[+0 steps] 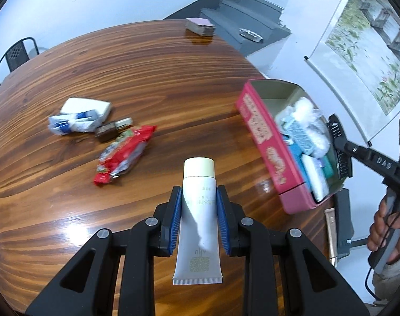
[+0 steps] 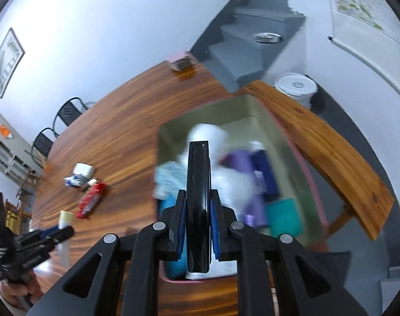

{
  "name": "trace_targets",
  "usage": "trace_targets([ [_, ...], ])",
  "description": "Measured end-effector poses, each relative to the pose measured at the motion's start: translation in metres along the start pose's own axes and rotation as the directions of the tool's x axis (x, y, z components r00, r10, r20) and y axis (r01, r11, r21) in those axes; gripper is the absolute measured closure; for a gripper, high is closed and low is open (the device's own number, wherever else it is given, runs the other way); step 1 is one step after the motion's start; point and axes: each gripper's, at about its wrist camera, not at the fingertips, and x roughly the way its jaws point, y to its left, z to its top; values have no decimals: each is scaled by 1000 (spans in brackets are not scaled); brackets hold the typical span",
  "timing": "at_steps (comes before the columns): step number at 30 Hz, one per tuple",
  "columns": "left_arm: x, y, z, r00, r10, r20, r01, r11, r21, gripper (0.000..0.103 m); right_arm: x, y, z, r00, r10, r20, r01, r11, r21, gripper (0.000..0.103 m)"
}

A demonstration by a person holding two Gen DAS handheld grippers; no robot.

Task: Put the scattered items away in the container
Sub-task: 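Lower the black hairbrush into the tin with the right gripper while the left carries the tube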

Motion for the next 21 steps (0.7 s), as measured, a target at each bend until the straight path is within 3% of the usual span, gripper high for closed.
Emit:
trace_targets([
  [9, 1, -38, 2, 1000, 1, -9, 0, 998, 59, 75, 8, -16, -10, 998, 50, -40, -51, 999, -14, 85],
  [14, -4, -38, -1, 1000, 23, -13, -22, 998, 53, 75, 34, -13, -11, 995, 65, -78, -67, 997, -25, 85],
  [21, -5, -27, -10, 998, 52, -26, -51, 998, 20, 75, 60, -4, 14, 997, 39, -69, -44, 997, -71, 85],
])
